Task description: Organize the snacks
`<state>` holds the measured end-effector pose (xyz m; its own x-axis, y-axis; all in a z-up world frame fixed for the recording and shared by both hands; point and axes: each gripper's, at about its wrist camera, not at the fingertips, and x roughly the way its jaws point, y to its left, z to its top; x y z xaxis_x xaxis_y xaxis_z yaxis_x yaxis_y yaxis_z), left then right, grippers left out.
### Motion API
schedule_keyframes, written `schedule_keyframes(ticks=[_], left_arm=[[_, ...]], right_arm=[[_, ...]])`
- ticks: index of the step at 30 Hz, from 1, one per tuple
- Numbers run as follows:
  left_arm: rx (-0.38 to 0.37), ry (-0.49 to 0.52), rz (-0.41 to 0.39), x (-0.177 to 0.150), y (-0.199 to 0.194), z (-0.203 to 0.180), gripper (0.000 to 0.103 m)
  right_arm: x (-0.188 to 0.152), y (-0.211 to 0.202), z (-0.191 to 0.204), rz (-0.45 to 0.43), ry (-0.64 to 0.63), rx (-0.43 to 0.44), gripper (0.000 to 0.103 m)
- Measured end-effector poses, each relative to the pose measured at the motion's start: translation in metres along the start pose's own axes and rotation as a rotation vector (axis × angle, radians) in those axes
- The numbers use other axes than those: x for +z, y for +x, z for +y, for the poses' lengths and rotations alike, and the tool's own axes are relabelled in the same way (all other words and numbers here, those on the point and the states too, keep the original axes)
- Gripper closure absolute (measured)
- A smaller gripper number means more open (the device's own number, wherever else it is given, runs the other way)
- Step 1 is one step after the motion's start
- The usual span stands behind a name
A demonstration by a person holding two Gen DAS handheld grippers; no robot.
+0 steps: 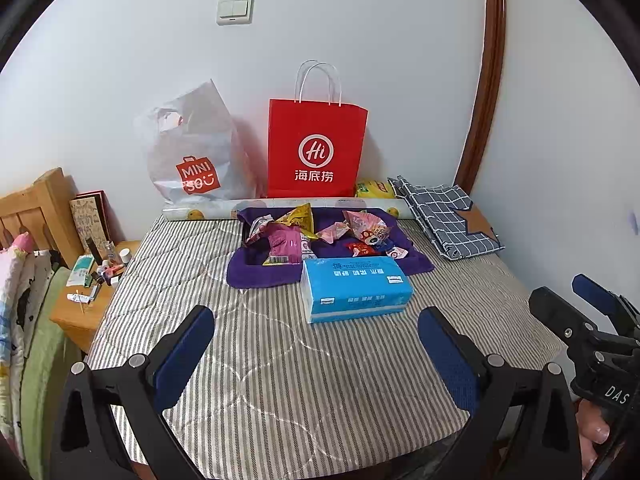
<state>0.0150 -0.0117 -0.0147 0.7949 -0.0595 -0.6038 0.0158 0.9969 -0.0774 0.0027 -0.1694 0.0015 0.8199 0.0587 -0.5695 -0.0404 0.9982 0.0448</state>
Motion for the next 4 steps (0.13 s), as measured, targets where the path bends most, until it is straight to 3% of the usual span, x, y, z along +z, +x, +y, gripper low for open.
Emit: schedule_keyframes(ticks=[4], left_arm=[[0.009, 0.001, -0.005, 0.0004, 0.0015, -0.0008, 0.000]], right_arm=[[0.0002, 0.0025, 0.0006, 0.000, -0.001, 0.004, 0.000]])
